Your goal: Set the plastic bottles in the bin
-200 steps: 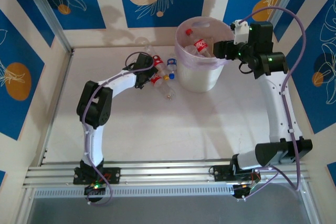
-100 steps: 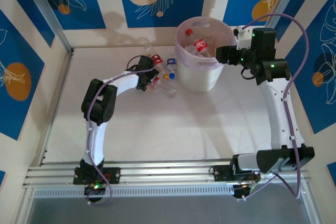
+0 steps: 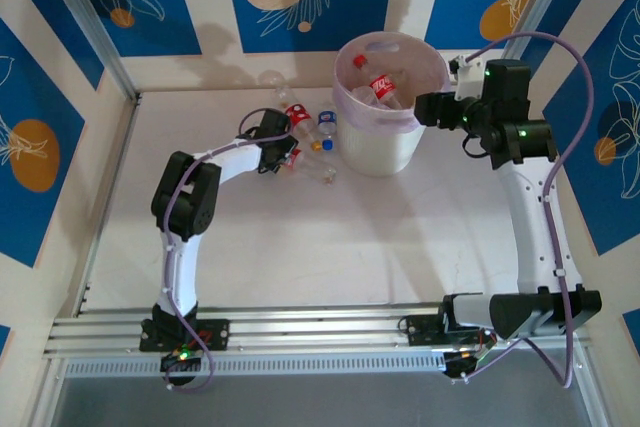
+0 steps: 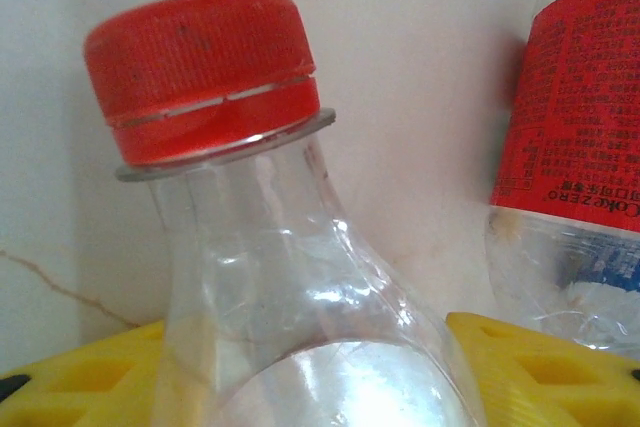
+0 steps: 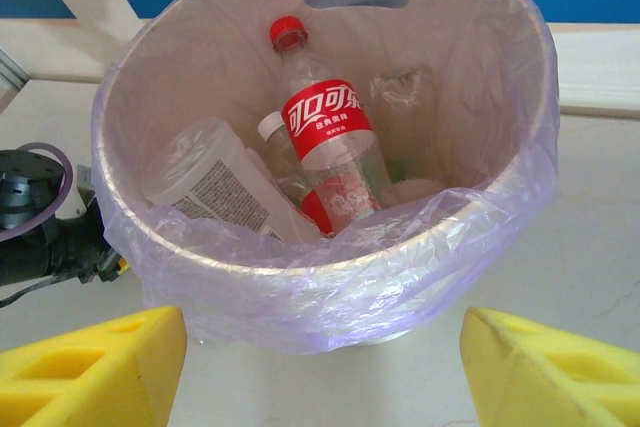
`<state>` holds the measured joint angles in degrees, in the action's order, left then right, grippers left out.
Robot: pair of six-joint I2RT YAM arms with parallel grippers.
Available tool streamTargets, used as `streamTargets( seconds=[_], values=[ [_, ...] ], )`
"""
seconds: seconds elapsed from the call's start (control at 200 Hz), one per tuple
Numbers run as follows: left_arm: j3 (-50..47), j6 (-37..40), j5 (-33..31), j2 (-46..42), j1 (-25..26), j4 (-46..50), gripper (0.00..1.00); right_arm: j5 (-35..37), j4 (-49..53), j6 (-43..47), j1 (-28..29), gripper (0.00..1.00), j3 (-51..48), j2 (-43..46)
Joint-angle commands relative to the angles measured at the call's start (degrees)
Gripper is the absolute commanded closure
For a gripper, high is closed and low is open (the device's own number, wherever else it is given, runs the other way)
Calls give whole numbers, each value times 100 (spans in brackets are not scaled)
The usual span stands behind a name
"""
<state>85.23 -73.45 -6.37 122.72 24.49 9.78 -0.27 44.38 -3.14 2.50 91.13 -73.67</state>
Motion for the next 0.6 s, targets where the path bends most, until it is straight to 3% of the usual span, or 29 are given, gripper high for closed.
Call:
streamTargets(
  seconds=[0.0, 0.12, 0.31, 0.595],
  values=[
    [-284, -3, -161, -75, -54, 381, 43, -155, 100, -57, -31, 27, -77, 218],
    [-364, 93, -169, -205, -55, 367, 50, -170, 227, -95, -9, 27, -84, 346],
    [-593, 362, -198, -670, -52, 390, 52, -97, 453, -209, 337, 27, -150, 613],
    [-1309, 1388, 244, -2230, -57, 318, 52, 665, 1056, -293, 2453, 26, 53, 376]
  ],
)
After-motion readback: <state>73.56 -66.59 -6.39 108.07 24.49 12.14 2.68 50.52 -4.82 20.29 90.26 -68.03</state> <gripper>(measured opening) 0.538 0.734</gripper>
